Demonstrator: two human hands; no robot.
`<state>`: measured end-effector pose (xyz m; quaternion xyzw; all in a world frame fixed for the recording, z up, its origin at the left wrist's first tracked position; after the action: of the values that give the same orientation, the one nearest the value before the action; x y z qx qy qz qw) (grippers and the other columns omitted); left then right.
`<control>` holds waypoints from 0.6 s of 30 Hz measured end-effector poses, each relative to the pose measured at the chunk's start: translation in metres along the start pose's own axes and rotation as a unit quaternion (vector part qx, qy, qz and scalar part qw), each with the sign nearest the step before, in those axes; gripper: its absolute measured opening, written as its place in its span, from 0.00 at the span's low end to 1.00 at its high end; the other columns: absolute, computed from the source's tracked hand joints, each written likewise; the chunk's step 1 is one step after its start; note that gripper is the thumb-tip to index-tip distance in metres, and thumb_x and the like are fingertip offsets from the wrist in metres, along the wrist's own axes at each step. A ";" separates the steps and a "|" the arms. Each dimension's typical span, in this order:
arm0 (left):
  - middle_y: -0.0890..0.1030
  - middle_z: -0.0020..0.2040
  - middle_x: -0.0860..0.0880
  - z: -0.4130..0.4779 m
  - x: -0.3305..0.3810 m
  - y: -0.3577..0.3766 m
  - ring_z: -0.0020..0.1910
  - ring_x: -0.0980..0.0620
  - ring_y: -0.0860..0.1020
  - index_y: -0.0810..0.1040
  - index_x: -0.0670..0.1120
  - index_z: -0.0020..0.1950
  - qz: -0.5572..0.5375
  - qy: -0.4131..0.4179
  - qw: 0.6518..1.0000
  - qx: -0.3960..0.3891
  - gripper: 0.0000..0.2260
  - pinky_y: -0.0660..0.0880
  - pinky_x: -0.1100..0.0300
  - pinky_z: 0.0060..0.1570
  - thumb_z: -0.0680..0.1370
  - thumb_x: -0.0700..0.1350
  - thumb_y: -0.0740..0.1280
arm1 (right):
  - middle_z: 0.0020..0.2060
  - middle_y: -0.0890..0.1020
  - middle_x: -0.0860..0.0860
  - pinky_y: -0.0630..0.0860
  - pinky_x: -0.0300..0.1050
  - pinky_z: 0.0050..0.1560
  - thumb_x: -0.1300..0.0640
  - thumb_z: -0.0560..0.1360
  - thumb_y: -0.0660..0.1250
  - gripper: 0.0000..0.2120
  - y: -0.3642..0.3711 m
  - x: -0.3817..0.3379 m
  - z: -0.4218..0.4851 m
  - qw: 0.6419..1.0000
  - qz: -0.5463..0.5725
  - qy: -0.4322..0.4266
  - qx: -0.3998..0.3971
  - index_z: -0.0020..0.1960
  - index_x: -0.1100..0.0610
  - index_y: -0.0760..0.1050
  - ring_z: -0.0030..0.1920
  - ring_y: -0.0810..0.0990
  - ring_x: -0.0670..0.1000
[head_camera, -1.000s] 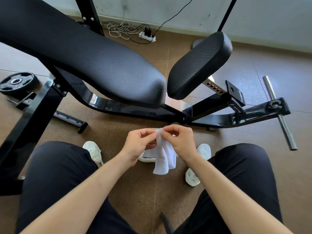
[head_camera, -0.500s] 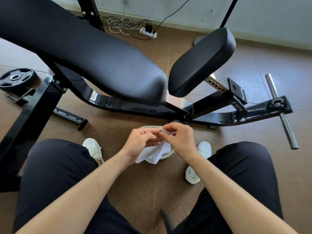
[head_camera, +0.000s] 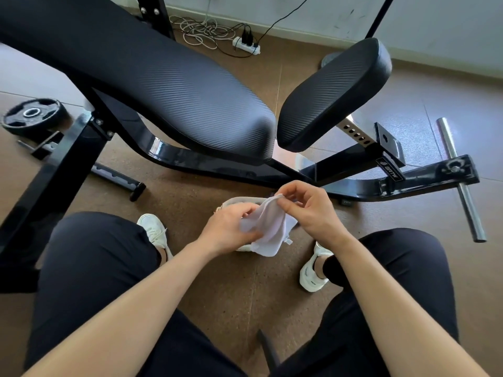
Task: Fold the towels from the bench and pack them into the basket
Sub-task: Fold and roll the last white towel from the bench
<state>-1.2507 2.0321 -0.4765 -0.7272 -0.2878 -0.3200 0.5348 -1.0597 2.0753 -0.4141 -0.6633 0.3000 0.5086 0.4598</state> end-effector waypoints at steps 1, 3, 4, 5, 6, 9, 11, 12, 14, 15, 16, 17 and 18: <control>0.81 0.48 0.61 0.001 -0.002 0.003 0.49 0.59 0.79 0.79 0.61 0.51 0.028 -0.003 1.000 -0.001 0.08 0.82 0.49 0.48 0.74 0.58 0.72 | 0.45 0.84 0.49 0.80 0.44 0.50 0.65 0.78 0.70 0.07 -0.003 -0.002 -0.001 1.000 0.012 -0.002 0.008 0.49 0.53 0.81 0.49 0.82 0.51; 0.81 0.48 0.60 0.003 -0.005 0.006 0.49 0.58 0.79 0.80 0.59 0.52 0.064 -0.012 0.998 0.001 0.05 0.82 0.49 0.50 0.77 0.53 0.71 | 0.43 0.84 0.46 0.78 0.42 0.50 0.64 0.78 0.70 0.07 -0.011 -0.002 -0.002 0.999 0.035 -0.001 0.038 0.49 0.53 0.81 0.46 0.80 0.48; 0.81 0.49 0.59 0.003 -0.007 0.007 0.51 0.57 0.79 0.80 0.58 0.52 0.075 -0.018 0.997 0.000 0.05 0.82 0.50 0.52 0.77 0.51 0.71 | 0.43 0.83 0.47 0.77 0.43 0.50 0.63 0.78 0.70 0.06 -0.016 -0.001 -0.002 0.997 0.049 0.002 0.057 0.49 0.53 0.81 0.46 0.80 0.48; 0.81 0.50 0.59 0.003 -0.010 0.008 0.51 0.57 0.79 0.80 0.57 0.53 0.081 -0.023 0.996 -0.001 0.05 0.82 0.50 0.53 0.78 0.50 0.71 | 0.43 0.83 0.48 0.77 0.45 0.49 0.62 0.79 0.70 0.05 -0.021 0.000 -0.002 0.995 0.064 0.006 0.076 0.50 0.53 0.81 0.46 0.79 0.49; 0.81 0.50 0.59 0.004 -0.012 0.009 0.52 0.57 0.79 0.80 0.57 0.53 0.082 -0.029 0.996 -0.006 0.05 0.82 0.51 0.53 0.78 0.50 0.72 | 0.43 0.83 0.48 0.77 0.47 0.49 0.61 0.79 0.70 0.04 -0.025 0.002 -0.002 0.992 0.082 0.007 0.094 0.51 0.53 0.81 0.46 0.79 0.49; 0.81 0.49 0.60 0.001 -0.017 0.016 0.51 0.59 0.79 0.80 0.58 0.53 0.066 -0.034 0.997 -0.034 0.06 0.82 0.50 0.52 0.77 0.52 0.73 | 0.42 0.82 0.47 0.75 0.44 0.46 0.59 0.79 0.69 0.04 -0.033 0.002 -0.002 0.982 0.139 0.013 0.128 0.49 0.51 0.81 0.43 0.79 0.47; 0.82 0.48 0.59 0.000 -0.020 0.020 0.49 0.59 0.80 0.79 0.58 0.51 0.075 -0.036 0.996 -0.038 0.03 0.82 0.50 0.50 0.79 0.52 0.71 | 0.41 0.82 0.48 0.75 0.43 0.44 0.58 0.79 0.69 0.04 -0.034 0.000 -0.002 0.978 0.160 0.014 0.134 0.48 0.50 0.81 0.42 0.79 0.47; 0.82 0.47 0.58 -0.001 -0.020 0.021 0.47 0.58 0.81 0.79 0.58 0.50 0.083 -0.040 0.995 -0.033 0.02 0.83 0.49 0.50 0.79 0.51 0.71 | 0.41 0.82 0.49 0.75 0.43 0.43 0.57 0.78 0.69 0.04 -0.035 0.000 -0.003 0.976 0.167 0.015 0.136 0.48 0.50 0.81 0.42 0.79 0.48; 0.82 0.47 0.56 -0.001 -0.022 0.021 0.46 0.56 0.81 0.78 0.57 0.49 0.089 -0.061 0.994 -0.026 0.01 0.83 0.51 0.49 0.80 0.51 0.69 | 0.41 0.81 0.50 0.76 0.44 0.44 0.57 0.78 0.69 0.04 -0.038 0.000 -0.002 0.974 0.173 0.016 0.147 0.48 0.49 0.81 0.43 0.79 0.49; 0.82 0.47 0.55 0.000 -0.023 0.020 0.46 0.56 0.82 0.79 0.57 0.49 0.083 -0.075 0.994 -0.021 0.01 0.83 0.51 0.48 0.81 0.51 0.69 | 0.41 0.81 0.50 0.76 0.45 0.45 0.57 0.79 0.69 0.04 -0.042 0.002 -0.002 0.972 0.172 0.019 0.160 0.47 0.49 0.81 0.43 0.79 0.49; 0.83 0.47 0.55 0.002 -0.025 0.018 0.45 0.56 0.82 0.79 0.56 0.50 0.069 -0.089 0.994 -0.013 0.01 0.83 0.51 0.47 0.81 0.51 0.68 | 0.41 0.81 0.49 0.76 0.45 0.46 0.58 0.79 0.69 0.05 -0.046 0.003 -0.002 0.969 0.169 0.023 0.180 0.48 0.49 0.81 0.43 0.78 0.49; 0.84 0.46 0.54 0.003 -0.026 0.015 0.43 0.56 0.83 0.79 0.55 0.50 0.046 -0.103 0.994 -0.001 0.02 0.84 0.51 0.46 0.81 0.51 0.67 | 0.40 0.81 0.48 0.77 0.45 0.46 0.60 0.80 0.69 0.06 -0.052 0.005 -0.001 0.964 0.166 0.027 0.204 0.48 0.50 0.81 0.43 0.78 0.48; 0.84 0.46 0.53 0.005 -0.028 0.013 0.42 0.55 0.84 0.79 0.55 0.51 0.016 -0.121 0.992 0.015 0.03 0.84 0.51 0.44 0.82 0.50 0.67 | 0.39 0.81 0.47 0.77 0.44 0.46 0.61 0.80 0.69 0.06 -0.058 0.008 -0.001 0.960 0.162 0.031 0.227 0.48 0.51 0.80 0.42 0.78 0.47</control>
<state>-1.2579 2.0313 -0.5066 -0.7565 -0.3439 -0.2169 0.5122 -1.0071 2.0980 -0.4041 -0.4994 0.5253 0.4735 0.5004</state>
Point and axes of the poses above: each hand's wrist, its own z-axis towards the middle knuckle, its own y-axis out of the palm, x = y × z, the point moved 3 cm from there along z, towards the middle knuckle
